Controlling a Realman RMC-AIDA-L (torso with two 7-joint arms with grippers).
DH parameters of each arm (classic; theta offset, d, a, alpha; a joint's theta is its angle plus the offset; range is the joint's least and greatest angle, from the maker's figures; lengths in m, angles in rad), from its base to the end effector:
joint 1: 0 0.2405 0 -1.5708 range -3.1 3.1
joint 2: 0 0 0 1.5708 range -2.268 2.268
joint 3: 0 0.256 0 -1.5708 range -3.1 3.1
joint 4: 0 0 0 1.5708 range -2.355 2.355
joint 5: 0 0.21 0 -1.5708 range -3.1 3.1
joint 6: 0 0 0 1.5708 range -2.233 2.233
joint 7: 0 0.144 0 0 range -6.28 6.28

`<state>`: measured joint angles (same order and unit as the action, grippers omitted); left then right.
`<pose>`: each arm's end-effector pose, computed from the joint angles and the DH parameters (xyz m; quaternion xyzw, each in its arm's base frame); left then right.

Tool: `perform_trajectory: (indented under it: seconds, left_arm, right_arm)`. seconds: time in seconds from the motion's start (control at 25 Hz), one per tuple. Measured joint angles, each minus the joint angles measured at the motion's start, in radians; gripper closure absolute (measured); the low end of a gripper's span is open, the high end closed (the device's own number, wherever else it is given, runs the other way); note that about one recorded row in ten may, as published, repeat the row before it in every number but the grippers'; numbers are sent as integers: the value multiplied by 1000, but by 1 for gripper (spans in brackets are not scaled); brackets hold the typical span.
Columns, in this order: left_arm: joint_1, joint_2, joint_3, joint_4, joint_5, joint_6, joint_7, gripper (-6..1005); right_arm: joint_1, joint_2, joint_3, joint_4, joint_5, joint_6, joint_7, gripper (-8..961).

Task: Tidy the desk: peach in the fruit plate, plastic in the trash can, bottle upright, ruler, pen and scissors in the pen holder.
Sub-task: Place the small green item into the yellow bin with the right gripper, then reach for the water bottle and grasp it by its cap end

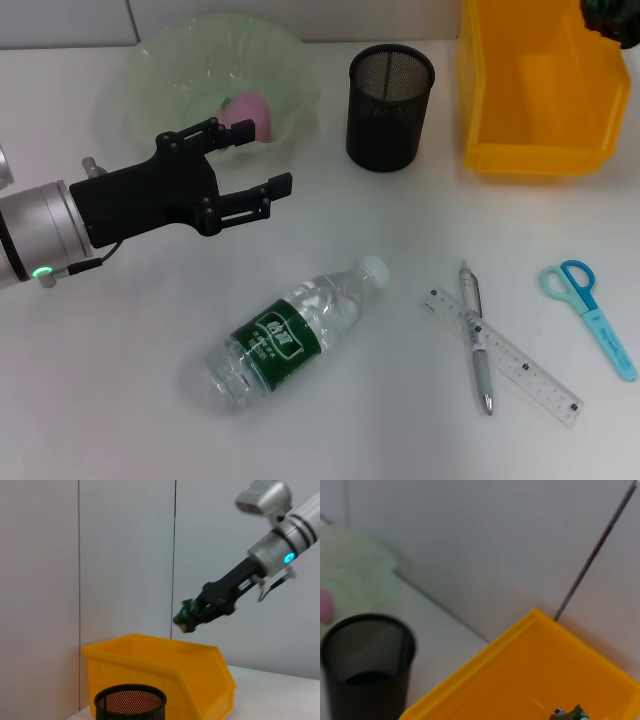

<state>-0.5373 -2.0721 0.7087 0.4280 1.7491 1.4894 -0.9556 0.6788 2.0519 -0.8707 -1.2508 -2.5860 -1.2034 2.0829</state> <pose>-0.2586 0.3311 -0.0193 -0.9194 -0.1109 -0.3141 0.2090 0.2073 0.4347 0.1071 -0.8888 0.2260 -0.0339 0.3973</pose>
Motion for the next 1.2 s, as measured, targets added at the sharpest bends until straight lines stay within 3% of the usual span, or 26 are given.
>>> perform_trajectory:
  seconds: [0.2, 0.32, 0.4, 0.72, 0.84, 0.96, 1.08, 1.2]
  left_arm:
    - [-1, 0, 0, 0, -1, 2, 0, 196]
    - [-2, 0, 7, 0, -3, 5, 0, 196]
    - [-2, 0, 11, 0, -6, 9, -1, 196]
    - [-3, 1, 9, 3, -6, 20, -8, 195]
    - [-2, 1, 7, 5, -6, 24, -11, 195]
    - [5, 4, 2, 26, -15, 66, -62, 195]
    - [14, 3, 1, 61, -17, 102, -102, 195]
    - [18, 0, 5, 93, -20, 135, -156, 196]
  right_arm:
    - [70, -12, 7, 192, 10, 115, 0, 807]
    - [77, -13, 6, 210, 11, 130, 0, 785]
    - [79, -12, 6, 216, 11, 137, 1, 549]
    - [64, -10, 17, 190, 31, 133, 17, 384]
    - [4, -6, 26, 100, 169, 74, 14, 322]
    - [-101, -22, 33, 30, 446, -64, -51, 223]
    - [-222, -34, 44, 45, 716, -212, -199, 124]
    - [-320, -19, 44, 96, 812, -298, -369, 118]
